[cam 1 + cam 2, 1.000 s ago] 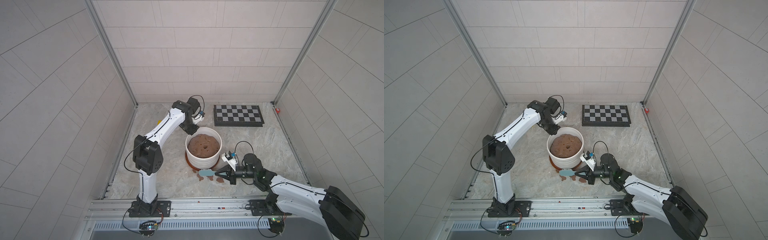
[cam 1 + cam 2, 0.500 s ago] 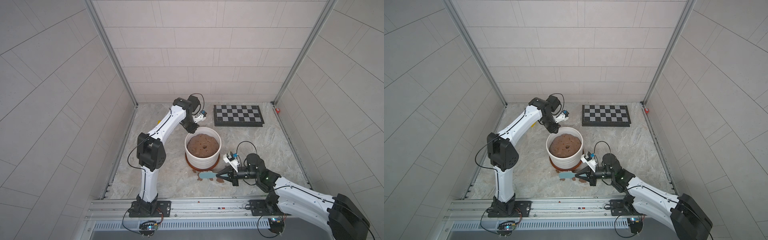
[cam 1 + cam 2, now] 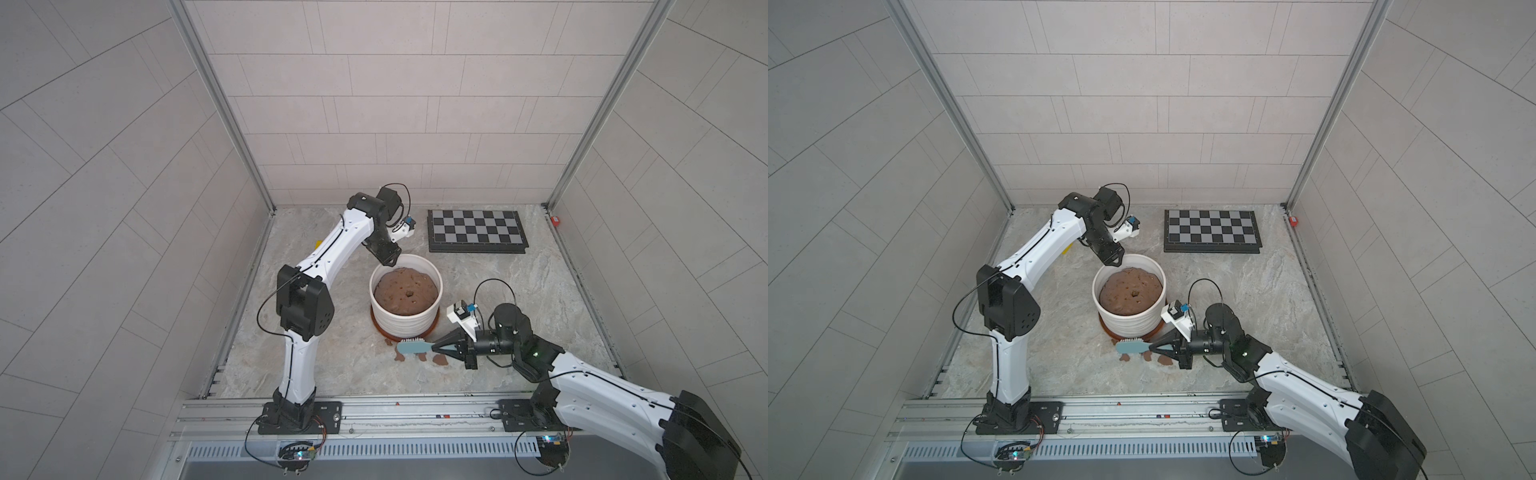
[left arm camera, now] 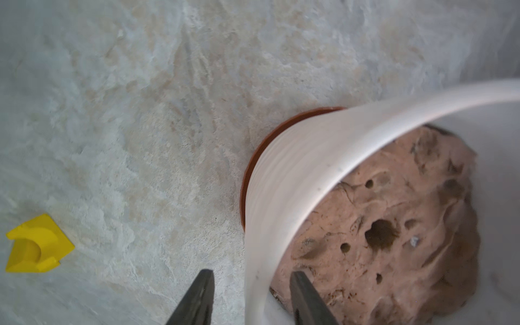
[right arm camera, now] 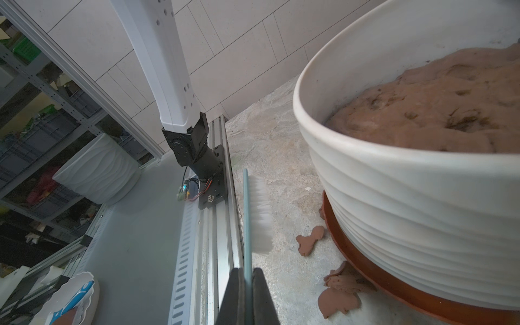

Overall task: Scrub the dried mud off the ceramic pot
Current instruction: Rotate the pot at the center of the board.

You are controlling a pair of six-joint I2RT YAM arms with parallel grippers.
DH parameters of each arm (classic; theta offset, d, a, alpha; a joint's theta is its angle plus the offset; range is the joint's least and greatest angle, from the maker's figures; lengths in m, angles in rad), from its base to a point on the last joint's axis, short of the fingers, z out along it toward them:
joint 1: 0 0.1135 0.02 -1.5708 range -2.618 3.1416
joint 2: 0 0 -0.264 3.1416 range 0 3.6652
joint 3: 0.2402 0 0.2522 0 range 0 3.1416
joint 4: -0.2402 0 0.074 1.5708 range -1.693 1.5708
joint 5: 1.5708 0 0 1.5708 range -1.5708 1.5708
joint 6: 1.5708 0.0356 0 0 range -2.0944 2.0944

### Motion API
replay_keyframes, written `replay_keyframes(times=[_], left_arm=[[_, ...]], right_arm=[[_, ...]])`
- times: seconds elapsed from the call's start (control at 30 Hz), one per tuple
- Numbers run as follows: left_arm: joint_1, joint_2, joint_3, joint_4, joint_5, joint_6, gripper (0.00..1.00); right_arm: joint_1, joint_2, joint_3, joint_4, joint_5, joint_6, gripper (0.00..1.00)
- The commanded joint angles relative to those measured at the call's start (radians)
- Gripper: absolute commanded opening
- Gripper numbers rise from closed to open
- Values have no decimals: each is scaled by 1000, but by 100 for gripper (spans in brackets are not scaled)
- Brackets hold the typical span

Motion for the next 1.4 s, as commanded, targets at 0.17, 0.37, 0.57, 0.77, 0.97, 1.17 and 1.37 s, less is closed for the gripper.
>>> replay_keyframes(times=[0.17,0.37,0.57,0.77,0.97,1.17,1.37], left_arm=[[-3,-106,-4,-91,-107,-409,60],[-37,-274,-213,-13,-114,-671,58],[-72,-391,-397,41,-155,-791,58],[-111,-420,-476,72,-163,-866,58],[-140,-417,-491,64,-190,-927,53],[-161,-416,-526,73,-192,-955,47],[-170,-418,-557,77,-208,-977,37]], right_arm=[[-12,-40,26,6,39,-4,0],[-24,-67,19,32,34,-8,0],[-26,-76,23,57,16,-2,0],[-29,-57,36,59,14,-7,0],[-28,-59,47,36,23,-16,0],[-29,-59,49,30,23,-13,0],[-31,-64,49,19,23,-16,0]])
